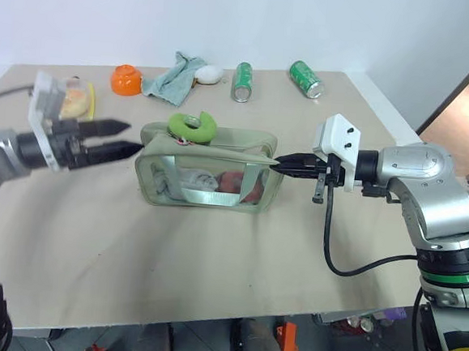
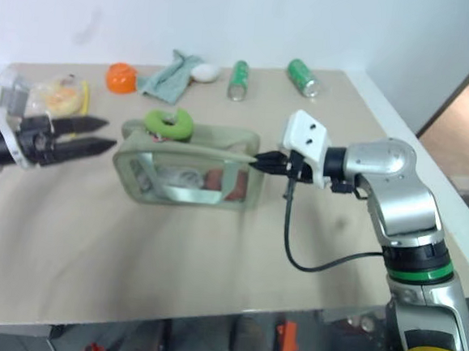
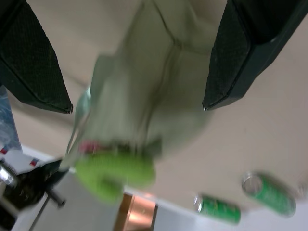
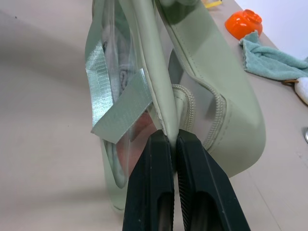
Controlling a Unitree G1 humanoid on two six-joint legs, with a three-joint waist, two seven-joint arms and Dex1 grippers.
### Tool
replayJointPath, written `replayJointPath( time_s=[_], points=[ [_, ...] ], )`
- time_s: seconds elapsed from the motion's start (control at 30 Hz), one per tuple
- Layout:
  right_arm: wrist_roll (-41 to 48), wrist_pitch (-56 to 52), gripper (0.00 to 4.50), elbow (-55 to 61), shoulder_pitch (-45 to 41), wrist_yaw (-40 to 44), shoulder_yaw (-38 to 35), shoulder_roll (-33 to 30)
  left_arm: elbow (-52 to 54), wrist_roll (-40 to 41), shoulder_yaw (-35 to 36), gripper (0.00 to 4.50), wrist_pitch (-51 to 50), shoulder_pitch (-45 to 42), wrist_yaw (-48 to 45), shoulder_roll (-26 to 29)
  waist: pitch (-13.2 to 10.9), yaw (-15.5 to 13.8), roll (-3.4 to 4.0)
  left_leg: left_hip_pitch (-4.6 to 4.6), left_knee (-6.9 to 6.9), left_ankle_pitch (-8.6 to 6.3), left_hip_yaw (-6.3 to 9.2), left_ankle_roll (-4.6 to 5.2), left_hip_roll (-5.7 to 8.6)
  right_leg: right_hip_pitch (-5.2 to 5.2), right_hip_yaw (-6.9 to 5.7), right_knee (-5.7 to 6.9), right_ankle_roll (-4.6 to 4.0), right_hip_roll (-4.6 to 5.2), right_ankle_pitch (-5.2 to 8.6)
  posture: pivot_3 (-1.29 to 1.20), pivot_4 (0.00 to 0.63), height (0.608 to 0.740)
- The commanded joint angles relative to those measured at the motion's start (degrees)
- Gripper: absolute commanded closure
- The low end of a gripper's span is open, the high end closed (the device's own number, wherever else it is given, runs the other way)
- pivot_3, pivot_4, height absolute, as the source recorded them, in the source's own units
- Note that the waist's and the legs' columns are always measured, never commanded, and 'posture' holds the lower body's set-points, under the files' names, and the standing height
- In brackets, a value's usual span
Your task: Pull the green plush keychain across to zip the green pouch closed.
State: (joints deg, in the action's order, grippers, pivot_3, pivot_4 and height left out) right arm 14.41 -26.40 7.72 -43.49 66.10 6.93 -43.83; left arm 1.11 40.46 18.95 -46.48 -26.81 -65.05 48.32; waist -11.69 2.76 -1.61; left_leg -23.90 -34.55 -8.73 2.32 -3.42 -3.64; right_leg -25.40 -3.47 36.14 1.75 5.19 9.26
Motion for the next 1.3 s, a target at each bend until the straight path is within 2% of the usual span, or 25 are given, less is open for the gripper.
replayJointPath(
  time_s=[0.03,0.33,0.43,0.67,0.7,0.8,1.0,1.07,1.13,1.27,1.3],
  points=[
    [0.75,0.33,4.5,0.92,-0.75,0.86,0.68,0.47,5.08,1.64,1.85,0.02,0.44,2.25,2.58,-0.47,-0.01,-0.1,-0.05,0.0,0.0,0.0,0.01,0.0,0.0,-0.01,-0.01,0.0,0.0,0.0,0.0,0.0,0.15,0.74],
    [0.72,0.19,4.5,1.09,-1.01,1.0,0.56,0.3,3.56,2.27,-1.31,0.02,1.13,0.23,6.58,-3.74,-0.01,-0.05,-0.06,0.01,0.03,-0.01,0.0,0.01,0.0,-0.01,-0.01,0.0,-0.01,-0.01,0.01,0.0,0.15,0.74],
    [0.83,-0.21,4.5,1.64,-0.67,0.78,0.29,0.04,2.17,1.88,-2.23,0.78,1.13,-0.88,7.81,-4.69,-0.01,-0.03,-0.07,0.0,0.02,-0.01,-0.01,0.01,0.0,-0.01,-0.01,-0.01,-0.01,-0.01,0.01,0.0,0.15,0.74],
    [1.04,-1.04,4.5,2.73,0.35,0.53,-0.52,-1.0,1.14,2.63,-3.35,3.21,2.03,-1.18,7.57,-6.05,-0.01,-0.08,-0.08,-0.01,0.02,-0.01,-0.02,0.02,0.0,-0.01,0.01,-0.01,0.0,-0.02,0.01,0.0,0.15,0.74],
    [1.06,-1.09,4.5,2.78,0.39,0.52,-0.56,-1.12,1.33,2.76,-3.43,3.66,2.02,-1.08,7.46,-6.16,-0.01,-0.08,-0.08,-0.02,0.02,-0.01,-0.02,0.02,0.0,-0.01,0.01,-0.03,0.0,-0.02,0.01,0.0,0.15,0.74],
    [1.06,-1.17,4.5,2.8,0.44,0.52,-0.56,-1.31,1.19,1.77,-4.19,4.46,2.46,-0.91,7.79,-6.12,-0.01,-0.11,-0.09,-0.02,0.02,-0.01,-0.02,0.02,0.0,-0.01,0.01,-0.04,0.0,-0.02,0.01,0.0,0.15,0.74],
    [2.53,-3.41,4.5,1.55,-0.35,-0.61,-1.47,-0.26,0.8,0.89,-4.84,4.46,3.28,-1.03,8.69,-6.23,-0.01,-0.18,-0.1,-0.05,0.01,-0.01,-0.01,0.01,0.0,0.0,0.0,-0.06,0.0,-0.02,0.01,0.0,0.15,0.74],
    [4.24,-5.35,3.8,1.79,-0.47,0.18,-2.33,-0.87,0.81,0.69,-4.9,4.5,3.35,-0.86,8.92,-6.19,-0.01,-0.2,-0.1,-0.04,0.02,-0.01,-0.01,0.01,0.0,0.0,0.0,-0.06,0.0,-0.02,0.01,0.0,0.15,0.74],
    [4.23,-6.07,3.3,1.28,-0.8,-0.95,-3.15,-1.05,1.04,0.73,-4.85,4.5,3.28,-0.57,8.95,-6.09,-0.01,-0.22,-0.1,-0.05,0.01,-0.01,-0.01,0.02,0.0,0.0,0.0,-0.06,0.0,-0.02,0.0,0.0,0.15,0.74],
    [6.82,-7.46,1.84,0.76,-0.71,0.58,-5.96,-3.6,1.41,1.0,-4.7,4.5,3.07,-0.26,8.95,-6.02,-0.01,-0.37,-0.1,-0.11,0.01,-0.01,-0.01,0.01,0.01,-0.02,0.01,-0.08,0.0,-0.01,0.0,0.0,0.15,0.74],
    [8.22,-7.65,1.84,0.69,-0.87,1.35,-7.43,-4.4,1.55,1.1,-4.63,4.5,3.0,-0.17,8.96,-6.0,-0.01,-0.43,-0.1,-0.15,0.01,-0.01,-0.01,0.01,0.01,-0.04,0.0,-0.09,0.01,-0.01,0.01,0.0,0.15,0.74]
  ],
)
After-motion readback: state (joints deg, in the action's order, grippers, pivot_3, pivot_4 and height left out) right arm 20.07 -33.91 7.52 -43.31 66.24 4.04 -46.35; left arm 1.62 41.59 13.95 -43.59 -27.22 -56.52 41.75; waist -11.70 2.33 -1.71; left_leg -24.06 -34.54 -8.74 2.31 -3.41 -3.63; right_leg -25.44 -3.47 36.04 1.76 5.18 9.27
